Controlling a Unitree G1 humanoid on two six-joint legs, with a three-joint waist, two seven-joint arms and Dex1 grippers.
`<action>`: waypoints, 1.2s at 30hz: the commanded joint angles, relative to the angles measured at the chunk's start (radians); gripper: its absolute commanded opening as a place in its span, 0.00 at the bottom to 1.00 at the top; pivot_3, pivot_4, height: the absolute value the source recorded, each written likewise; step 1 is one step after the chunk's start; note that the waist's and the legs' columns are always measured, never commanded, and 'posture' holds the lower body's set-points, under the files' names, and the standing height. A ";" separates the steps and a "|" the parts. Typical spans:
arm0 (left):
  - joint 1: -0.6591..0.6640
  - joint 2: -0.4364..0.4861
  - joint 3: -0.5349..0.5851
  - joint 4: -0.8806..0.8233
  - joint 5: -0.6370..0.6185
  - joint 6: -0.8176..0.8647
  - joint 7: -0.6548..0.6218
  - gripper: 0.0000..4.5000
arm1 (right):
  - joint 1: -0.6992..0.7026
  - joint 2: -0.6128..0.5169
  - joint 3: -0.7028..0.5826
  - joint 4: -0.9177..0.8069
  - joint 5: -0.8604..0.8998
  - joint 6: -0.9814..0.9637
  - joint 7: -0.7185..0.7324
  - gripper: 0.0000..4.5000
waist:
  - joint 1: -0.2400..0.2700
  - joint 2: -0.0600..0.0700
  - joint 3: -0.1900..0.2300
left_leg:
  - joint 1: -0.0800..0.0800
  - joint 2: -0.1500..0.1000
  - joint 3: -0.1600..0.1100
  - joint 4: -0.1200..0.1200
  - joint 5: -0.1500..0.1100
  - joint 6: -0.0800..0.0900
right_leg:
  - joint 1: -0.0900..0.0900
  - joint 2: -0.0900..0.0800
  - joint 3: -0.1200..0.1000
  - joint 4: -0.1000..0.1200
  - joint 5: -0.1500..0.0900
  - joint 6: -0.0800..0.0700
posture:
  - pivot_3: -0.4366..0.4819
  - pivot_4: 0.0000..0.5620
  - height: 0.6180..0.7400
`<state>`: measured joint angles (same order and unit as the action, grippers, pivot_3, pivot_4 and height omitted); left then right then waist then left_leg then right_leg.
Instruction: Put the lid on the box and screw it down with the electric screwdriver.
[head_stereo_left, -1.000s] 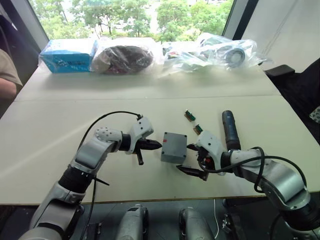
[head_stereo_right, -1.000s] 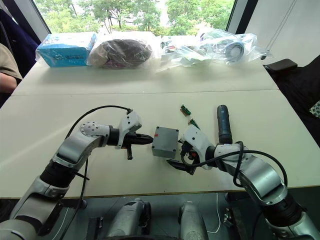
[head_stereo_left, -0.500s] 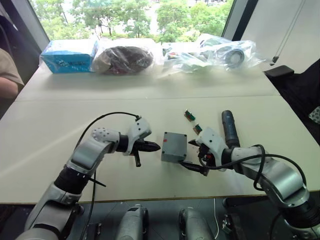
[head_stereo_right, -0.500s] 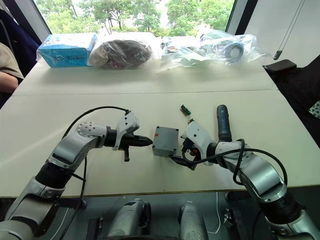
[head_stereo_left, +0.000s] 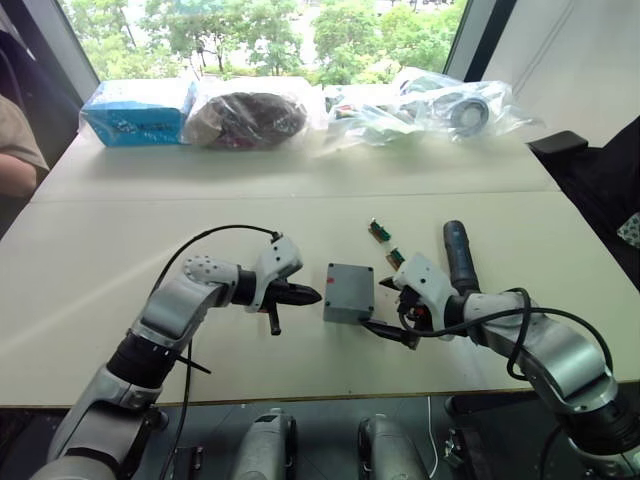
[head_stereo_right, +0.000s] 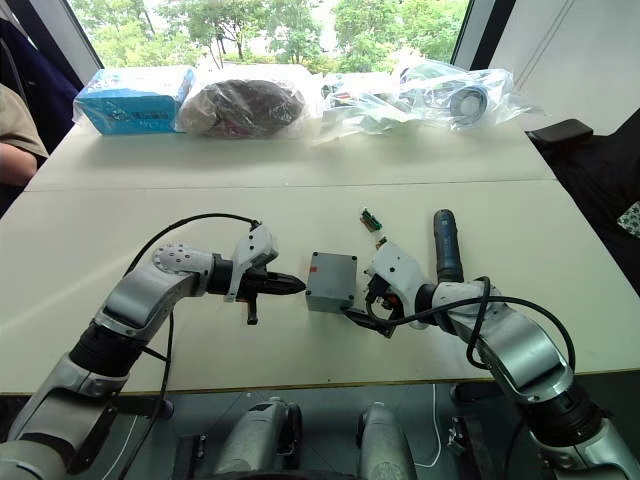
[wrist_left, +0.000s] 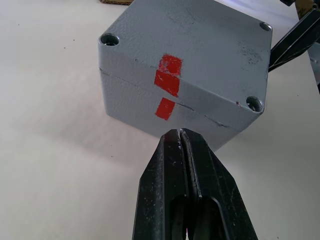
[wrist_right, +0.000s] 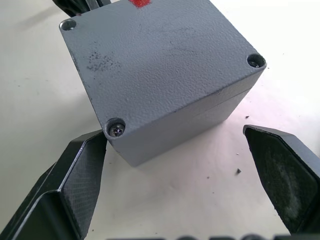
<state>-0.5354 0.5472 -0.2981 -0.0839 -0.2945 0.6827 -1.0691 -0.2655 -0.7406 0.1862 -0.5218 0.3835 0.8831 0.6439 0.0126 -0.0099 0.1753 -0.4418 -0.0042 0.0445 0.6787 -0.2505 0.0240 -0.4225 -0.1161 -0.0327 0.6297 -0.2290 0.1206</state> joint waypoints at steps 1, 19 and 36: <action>-0.012 -0.001 0.006 -0.040 -0.017 -0.003 -0.007 0.00 | -0.008 -0.010 -0.034 -0.003 -0.019 -0.029 -0.001 0.99 | 0.000 0.000 0.000 | 0.000 0.000 0.000 0.000 0.000 0.000 | 0.000 0.000 0.000 0.000 0.000 0.000 | 0.48 0.27 1.00; -0.127 0.041 0.152 -0.010 -0.129 0.066 -0.038 0.00 | -0.053 0.076 -0.328 0.078 0.176 0.031 -0.023 0.99 | 0.001 0.000 0.000 | 0.000 0.000 -0.001 0.001 0.000 0.000 | 0.001 0.000 -0.001 0.000 0.000 0.000 | 0.48 0.27 1.00; -0.117 0.024 0.130 -0.086 -0.155 0.108 0.008 0.00 | -0.194 0.191 -0.162 0.536 -0.091 -0.313 -0.056 0.74 | -0.004 0.001 0.000 | 0.000 0.000 0.001 0.001 0.000 0.000 | 0.000 0.002 0.000 0.000 0.000 0.000 | 0.48 0.27 1.00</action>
<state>-0.6532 0.5681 -0.1801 -0.1307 -0.4279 0.7872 -1.0664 -0.4328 -0.5580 0.0363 0.0164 0.3055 0.6058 0.5865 0.0087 -0.0094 0.1755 -0.4419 -0.0044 0.0451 0.6796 -0.2505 0.0240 -0.4223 -0.1143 -0.0322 0.6301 -0.2290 0.1208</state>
